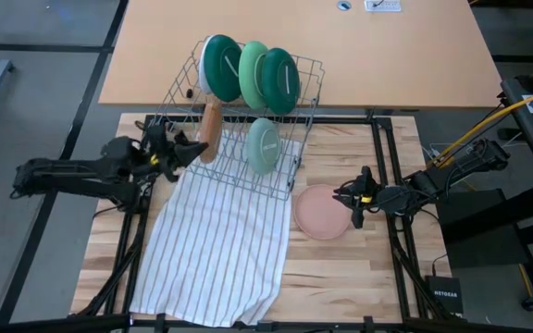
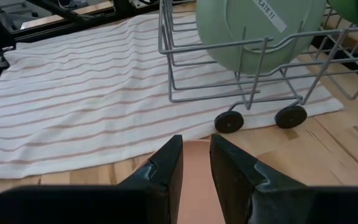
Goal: Sort dishes
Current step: Put the orange plate into the dishwasher rack
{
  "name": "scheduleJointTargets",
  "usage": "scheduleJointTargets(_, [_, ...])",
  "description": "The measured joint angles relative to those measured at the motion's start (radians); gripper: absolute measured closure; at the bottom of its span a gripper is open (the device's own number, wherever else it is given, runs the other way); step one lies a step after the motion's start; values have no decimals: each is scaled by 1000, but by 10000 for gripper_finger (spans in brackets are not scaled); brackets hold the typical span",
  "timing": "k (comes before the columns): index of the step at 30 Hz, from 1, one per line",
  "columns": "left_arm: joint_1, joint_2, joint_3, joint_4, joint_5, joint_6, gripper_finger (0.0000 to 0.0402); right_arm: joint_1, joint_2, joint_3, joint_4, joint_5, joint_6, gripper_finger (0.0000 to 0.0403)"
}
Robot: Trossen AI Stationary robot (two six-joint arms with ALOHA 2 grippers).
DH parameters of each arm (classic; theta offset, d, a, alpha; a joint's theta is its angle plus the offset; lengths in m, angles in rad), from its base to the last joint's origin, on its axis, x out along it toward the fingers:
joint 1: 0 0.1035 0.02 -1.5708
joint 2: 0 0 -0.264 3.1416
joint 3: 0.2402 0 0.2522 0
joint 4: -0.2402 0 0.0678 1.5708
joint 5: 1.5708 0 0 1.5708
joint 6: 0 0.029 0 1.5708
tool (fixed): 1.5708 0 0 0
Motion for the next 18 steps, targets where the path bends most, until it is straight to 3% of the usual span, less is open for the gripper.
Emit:
scheduleJointTargets(7, [160,128,-80,237,195,-107,401,0,0,0,3,0,0,317])
scheduleJointTargets(18, [333,427,-83,504,361,-261,401,0,0,0,2,0,0,317])
